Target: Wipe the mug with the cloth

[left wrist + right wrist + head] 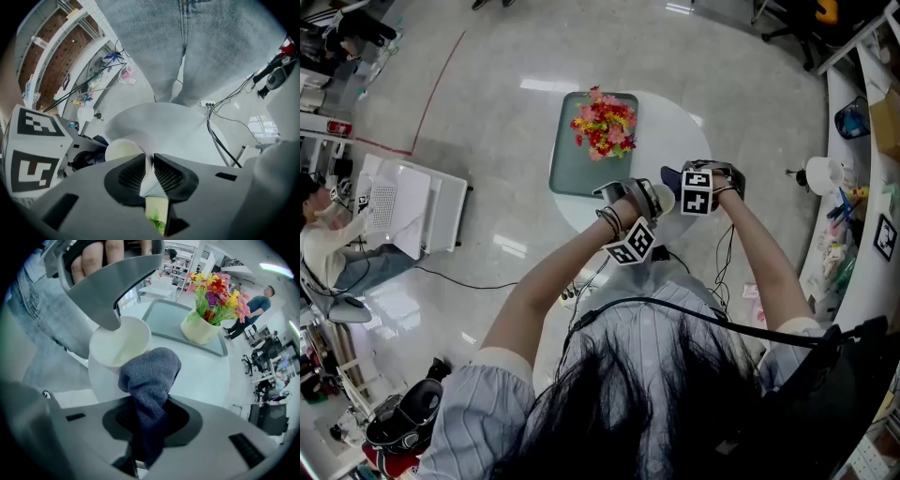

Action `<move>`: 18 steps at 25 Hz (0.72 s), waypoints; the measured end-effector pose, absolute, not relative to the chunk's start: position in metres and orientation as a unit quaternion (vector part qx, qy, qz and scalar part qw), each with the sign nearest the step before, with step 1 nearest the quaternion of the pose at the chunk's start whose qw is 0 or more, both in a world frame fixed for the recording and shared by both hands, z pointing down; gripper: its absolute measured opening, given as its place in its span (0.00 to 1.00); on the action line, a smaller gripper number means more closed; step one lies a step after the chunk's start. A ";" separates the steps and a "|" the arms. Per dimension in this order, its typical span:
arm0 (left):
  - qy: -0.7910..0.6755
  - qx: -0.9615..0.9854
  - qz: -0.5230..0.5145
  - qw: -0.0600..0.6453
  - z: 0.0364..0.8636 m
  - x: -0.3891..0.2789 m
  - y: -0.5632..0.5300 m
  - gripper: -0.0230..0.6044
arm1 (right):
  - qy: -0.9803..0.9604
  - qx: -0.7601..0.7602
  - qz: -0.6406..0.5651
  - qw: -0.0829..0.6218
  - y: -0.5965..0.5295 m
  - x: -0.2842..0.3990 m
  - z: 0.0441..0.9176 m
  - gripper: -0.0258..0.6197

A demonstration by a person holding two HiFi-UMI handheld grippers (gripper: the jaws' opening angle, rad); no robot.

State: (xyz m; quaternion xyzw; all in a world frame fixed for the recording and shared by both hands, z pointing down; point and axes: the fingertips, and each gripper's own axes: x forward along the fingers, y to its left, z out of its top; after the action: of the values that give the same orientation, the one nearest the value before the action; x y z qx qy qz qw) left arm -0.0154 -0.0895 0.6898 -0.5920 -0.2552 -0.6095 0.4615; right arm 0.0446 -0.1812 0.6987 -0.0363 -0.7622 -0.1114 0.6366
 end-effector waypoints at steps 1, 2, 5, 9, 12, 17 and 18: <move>-0.242 -0.602 -0.612 0.452 0.689 -0.015 -0.090 0.11 | -0.766 -0.030 -0.105 0.634 -0.180 0.045 0.697 0.20; -0.228 -0.616 -0.614 0.438 0.687 -0.015 -0.091 0.11 | -0.769 -0.024 -0.100 0.631 -0.180 0.044 0.696 0.20; -0.182 -0.659 -0.619 0.386 0.681 -0.016 -0.094 0.14 | -0.779 -0.010 -0.085 0.621 -0.177 0.043 0.692 0.20; -0.127 -0.696 -0.621 0.339 0.672 -0.016 -0.101 0.17 | -0.787 0.008 -0.065 0.614 -0.174 0.050 0.692 0.20; -0.072 -0.735 -0.614 0.277 0.668 -0.017 -0.100 0.17 | -0.795 0.026 -0.042 0.604 -0.170 0.055 0.690 0.20; 0.034 -0.803 -0.578 0.140 0.662 -0.019 -0.098 0.17 | -0.808 0.066 -0.012 0.585 -0.165 0.066 0.684 0.20; 0.055 -0.814 -0.567 0.116 0.659 -0.018 -0.097 0.17 | -0.811 0.076 -0.004 0.580 -0.163 0.069 0.682 0.20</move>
State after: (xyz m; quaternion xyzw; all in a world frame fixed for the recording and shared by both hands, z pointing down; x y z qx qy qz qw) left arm -0.0178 -0.0970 0.6593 -0.8138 0.0548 -0.5668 0.1161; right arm 0.0689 -0.1627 0.6817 0.0765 -0.8113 -0.0044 0.5795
